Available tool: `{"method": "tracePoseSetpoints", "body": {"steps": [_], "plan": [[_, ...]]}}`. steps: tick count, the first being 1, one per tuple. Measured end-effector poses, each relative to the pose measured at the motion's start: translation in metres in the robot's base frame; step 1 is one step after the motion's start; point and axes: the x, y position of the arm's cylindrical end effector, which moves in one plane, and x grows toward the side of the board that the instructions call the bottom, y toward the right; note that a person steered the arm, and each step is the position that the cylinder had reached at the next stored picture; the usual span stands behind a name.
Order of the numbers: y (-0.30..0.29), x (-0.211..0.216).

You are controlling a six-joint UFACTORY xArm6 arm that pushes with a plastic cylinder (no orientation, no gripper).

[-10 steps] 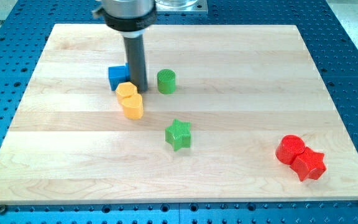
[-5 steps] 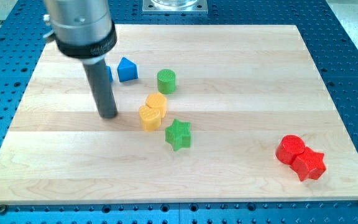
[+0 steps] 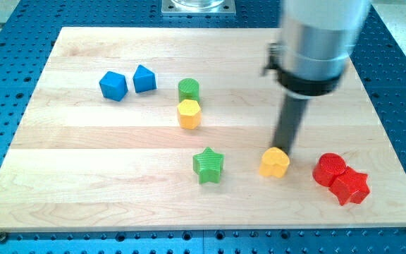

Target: Push yellow blocks into red blocks

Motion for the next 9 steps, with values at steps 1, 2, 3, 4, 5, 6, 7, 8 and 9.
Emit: {"method": "tracePoseSetpoints", "body": {"steps": [1, 2, 3, 4, 5, 6, 7, 8, 9], "plan": [[-0.054, 0.0], [-0.036, 0.028], [0.017, 0.037], [-0.053, 0.035], [-0.096, -0.004], [-0.161, -0.012], [-0.193, -0.036], [-0.193, -0.086], [-0.133, -0.087]]}}
